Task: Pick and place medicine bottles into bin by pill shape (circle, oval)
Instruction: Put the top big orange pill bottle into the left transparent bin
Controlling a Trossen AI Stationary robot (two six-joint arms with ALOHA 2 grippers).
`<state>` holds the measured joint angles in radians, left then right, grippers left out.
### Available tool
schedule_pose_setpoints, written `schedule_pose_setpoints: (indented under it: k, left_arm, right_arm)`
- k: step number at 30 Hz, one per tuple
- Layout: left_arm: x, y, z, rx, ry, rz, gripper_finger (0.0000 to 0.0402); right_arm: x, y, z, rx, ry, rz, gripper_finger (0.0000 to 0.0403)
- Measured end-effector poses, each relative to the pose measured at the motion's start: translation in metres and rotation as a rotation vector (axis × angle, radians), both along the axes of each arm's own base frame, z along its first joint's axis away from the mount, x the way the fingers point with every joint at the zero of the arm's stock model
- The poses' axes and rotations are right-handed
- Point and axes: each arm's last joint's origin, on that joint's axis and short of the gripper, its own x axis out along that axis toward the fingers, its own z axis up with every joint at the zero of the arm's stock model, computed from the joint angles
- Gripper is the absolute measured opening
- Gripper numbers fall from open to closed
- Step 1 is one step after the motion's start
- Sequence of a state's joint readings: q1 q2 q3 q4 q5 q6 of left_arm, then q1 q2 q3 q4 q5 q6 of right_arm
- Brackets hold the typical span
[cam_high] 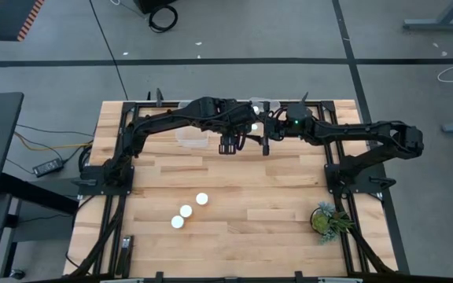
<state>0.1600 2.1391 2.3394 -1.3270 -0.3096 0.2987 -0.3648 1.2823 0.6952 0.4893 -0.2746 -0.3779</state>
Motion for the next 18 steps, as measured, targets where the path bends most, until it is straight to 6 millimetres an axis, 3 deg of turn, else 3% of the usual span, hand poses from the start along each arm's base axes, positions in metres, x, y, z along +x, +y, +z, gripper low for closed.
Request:
schedule_pose_setpoints:
  k: [11, 18]
  left_arm:
    - [0.0001, 0.0004, 0.0001, 0.0, -0.004, 0.006, 0.0232]
    - [0.0004, 0.001, 0.0024, 0.021, -0.024, 0.027, 0.0267]
  right_arm:
    - [-0.002, -0.0052, -0.0003, 0.015, 0.002, -0.015, 0.0203]
    - [-0.0024, -0.0056, -0.0016, 0.017, 0.015, -0.024, 0.0204]
